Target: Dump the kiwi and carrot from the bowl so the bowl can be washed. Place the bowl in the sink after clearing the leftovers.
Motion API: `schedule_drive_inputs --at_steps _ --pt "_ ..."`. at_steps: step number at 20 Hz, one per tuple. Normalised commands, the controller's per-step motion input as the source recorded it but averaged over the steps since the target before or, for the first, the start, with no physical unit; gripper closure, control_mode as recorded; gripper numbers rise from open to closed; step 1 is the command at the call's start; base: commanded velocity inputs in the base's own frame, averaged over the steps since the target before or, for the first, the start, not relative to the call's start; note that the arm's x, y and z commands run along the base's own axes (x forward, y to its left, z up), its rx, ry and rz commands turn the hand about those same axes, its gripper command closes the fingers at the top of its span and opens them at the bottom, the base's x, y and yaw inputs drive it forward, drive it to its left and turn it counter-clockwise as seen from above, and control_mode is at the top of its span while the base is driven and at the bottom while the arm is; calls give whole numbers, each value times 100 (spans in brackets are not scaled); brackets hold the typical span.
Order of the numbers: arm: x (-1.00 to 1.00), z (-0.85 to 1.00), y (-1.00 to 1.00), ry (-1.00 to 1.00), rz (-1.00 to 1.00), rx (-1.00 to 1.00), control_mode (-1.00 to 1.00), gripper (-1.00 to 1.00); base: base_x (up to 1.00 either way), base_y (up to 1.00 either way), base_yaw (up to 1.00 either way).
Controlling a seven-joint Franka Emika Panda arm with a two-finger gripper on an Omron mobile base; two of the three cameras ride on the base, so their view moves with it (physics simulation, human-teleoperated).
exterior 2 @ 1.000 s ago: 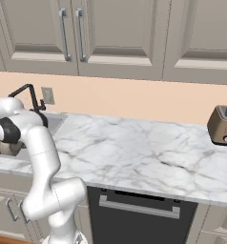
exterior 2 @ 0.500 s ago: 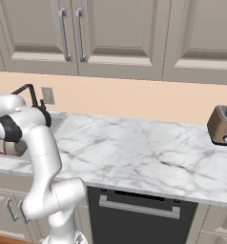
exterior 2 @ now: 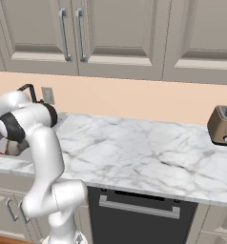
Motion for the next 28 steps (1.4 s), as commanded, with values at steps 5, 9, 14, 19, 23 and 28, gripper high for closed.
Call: schedule_drive_inputs --at_steps 5,9,14,19,23,28 --pt "-35 0 -43 -6 -7 60 -100 100 0 0 0" --pt "-8 2 -17 -1 -1 53 -100 100 0 0 0" --pt "30 15 -10 9 -1 17 -100 100 0 0 0" --pt "23 1 -22 9 0 10 -100 100 0 0 0" --pt "0 -28 0 6 0 7 -100 100 0 0 0" --pt "17 -23 14 4 -2 6 -100 100 0 0 0"
